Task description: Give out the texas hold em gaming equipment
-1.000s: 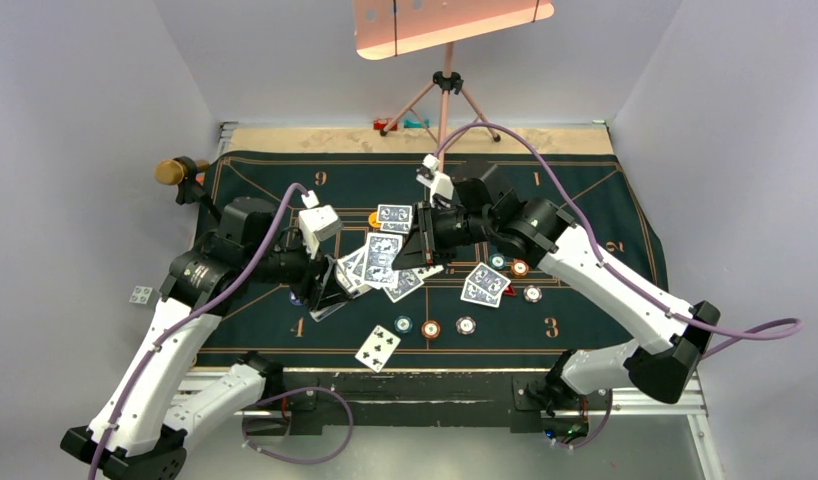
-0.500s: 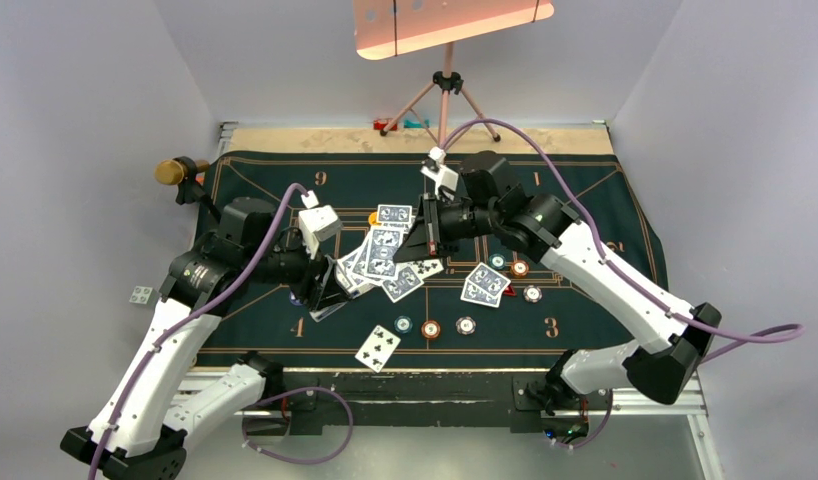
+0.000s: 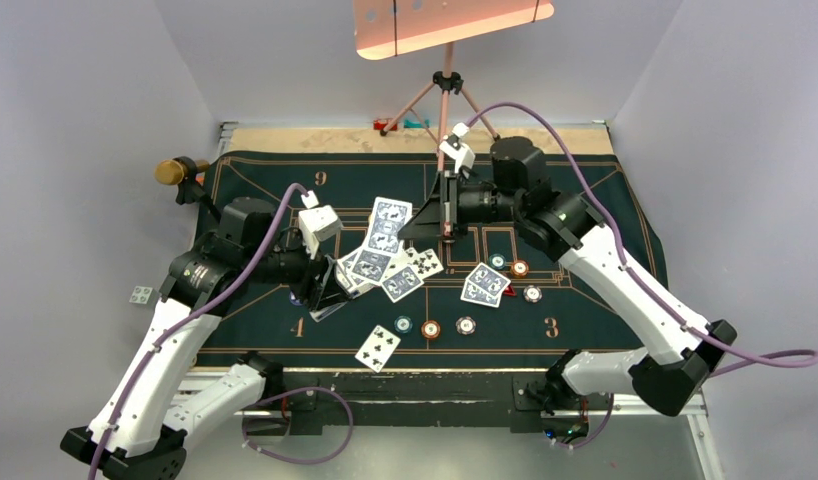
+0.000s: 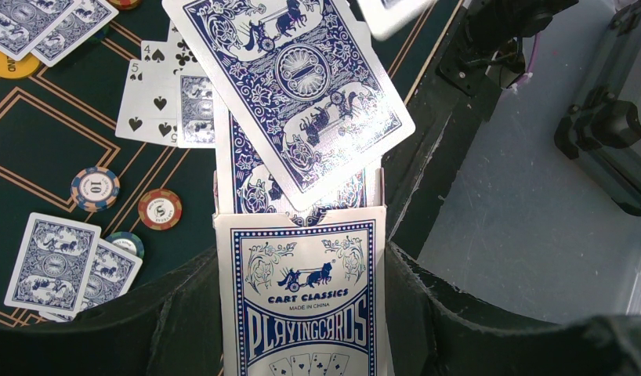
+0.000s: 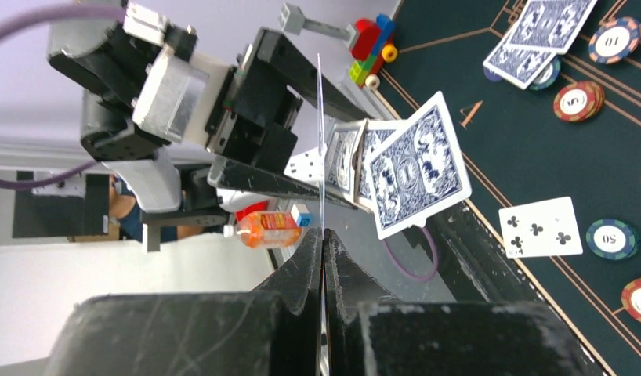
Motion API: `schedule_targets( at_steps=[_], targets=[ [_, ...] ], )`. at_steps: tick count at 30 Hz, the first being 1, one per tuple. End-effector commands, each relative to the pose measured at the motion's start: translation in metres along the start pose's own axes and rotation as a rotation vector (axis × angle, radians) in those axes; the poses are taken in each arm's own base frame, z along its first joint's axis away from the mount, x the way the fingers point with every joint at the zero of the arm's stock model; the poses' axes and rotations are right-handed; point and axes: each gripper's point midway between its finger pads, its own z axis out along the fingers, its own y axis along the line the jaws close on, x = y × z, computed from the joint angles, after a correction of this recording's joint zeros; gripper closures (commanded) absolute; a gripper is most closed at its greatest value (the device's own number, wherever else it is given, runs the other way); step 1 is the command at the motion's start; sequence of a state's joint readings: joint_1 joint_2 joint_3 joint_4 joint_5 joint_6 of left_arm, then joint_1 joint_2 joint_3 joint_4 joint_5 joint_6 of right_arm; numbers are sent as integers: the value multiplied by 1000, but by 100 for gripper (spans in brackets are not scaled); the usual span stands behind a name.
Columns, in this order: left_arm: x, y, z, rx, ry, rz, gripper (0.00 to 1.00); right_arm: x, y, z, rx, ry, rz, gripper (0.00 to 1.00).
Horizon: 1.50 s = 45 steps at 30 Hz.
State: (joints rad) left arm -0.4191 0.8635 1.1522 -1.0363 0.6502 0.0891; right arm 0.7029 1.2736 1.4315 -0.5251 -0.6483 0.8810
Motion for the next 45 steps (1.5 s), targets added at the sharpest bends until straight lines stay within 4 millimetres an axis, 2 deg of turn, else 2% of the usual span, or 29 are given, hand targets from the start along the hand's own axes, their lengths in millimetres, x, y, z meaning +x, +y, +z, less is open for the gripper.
schedule_targets(
  at_steps=[1,8,11,13,19,22,26,34,37,41,42,45],
  targets=[
    [-17,-4,-7,-1,-65,42,100,-23,13,-15,-67,-70,-17,100],
    [-12,-6,-9,1,-59,50,100,-69,-35,-29,16,-177,17,100],
    [-9,-7,-9,7,-49,51,100,-80,-61,-25,47,-197,44,100],
    [-6,-9,-10,16,-39,51,100,-80,-82,-19,68,-189,74,100],
    [-3,-11,-11,25,-28,59,100,-51,-165,18,141,-105,217,100],
    [-5,-13,-12,38,-29,63,100,-34,-197,33,177,-81,265,100],
    [-3,-16,-12,63,-18,67,100,-18,-231,53,240,-55,285,100],
    [0,-26,-16,109,-7,87,100,3,-276,91,325,-14,305,100],
    [4,-30,-17,138,10,95,100,14,-293,95,389,2,321,100],
    [9,-35,-19,161,28,117,100,25,-304,92,478,16,318,100],
    [10,-35,-20,164,32,121,100,27,-306,92,495,20,315,96],
    [12,-37,-20,175,38,126,100,30,-311,89,540,32,316,71]
  ],
)
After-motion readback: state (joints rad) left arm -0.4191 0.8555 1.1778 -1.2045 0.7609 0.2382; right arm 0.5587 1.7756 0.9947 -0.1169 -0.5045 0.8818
